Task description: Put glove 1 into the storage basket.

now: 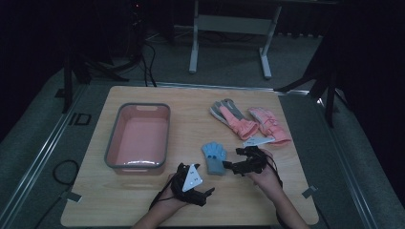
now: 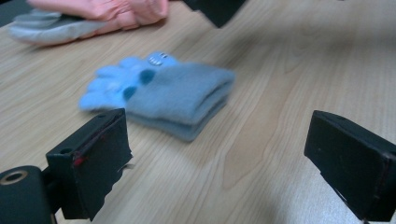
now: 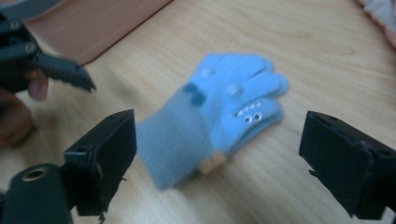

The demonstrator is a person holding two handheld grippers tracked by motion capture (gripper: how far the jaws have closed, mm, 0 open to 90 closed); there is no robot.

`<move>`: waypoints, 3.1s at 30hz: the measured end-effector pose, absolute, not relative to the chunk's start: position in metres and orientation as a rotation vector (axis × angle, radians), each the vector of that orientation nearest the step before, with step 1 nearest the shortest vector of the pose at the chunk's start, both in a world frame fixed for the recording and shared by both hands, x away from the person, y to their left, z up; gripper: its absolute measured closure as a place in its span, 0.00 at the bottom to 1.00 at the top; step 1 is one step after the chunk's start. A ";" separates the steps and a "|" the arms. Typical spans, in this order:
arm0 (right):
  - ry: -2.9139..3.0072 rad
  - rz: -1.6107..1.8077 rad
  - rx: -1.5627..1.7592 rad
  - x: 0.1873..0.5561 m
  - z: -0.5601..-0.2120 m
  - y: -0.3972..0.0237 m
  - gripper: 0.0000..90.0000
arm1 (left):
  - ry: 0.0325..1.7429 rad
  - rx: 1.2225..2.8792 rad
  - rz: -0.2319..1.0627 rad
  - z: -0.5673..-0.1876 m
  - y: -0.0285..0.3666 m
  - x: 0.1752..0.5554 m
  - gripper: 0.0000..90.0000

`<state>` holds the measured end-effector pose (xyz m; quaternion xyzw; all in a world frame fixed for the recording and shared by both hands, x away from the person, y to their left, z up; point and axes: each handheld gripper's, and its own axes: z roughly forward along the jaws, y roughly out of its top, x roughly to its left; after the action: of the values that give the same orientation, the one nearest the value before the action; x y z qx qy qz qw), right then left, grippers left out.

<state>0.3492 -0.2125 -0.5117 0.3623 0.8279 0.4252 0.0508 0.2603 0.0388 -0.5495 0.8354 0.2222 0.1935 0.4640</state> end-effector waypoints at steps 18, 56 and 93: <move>2.520 1.218 1.191 0.393 -0.524 -0.181 0.44 | 0.320 2.218 0.535 -0.551 0.020 0.287 0.31; 2.630 1.232 1.233 0.393 -0.549 -0.167 0.88 | 0.378 2.311 0.417 -0.546 0.010 0.310 0.87; 2.578 1.446 1.011 0.405 -0.448 -0.099 0.88 | 0.391 2.363 0.543 -0.449 0.084 0.317 0.88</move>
<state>0.4048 -0.0993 -0.4476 0.3237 0.8252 0.4627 0.0089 0.3166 0.0840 -0.4486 0.9061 0.1500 0.2084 0.3363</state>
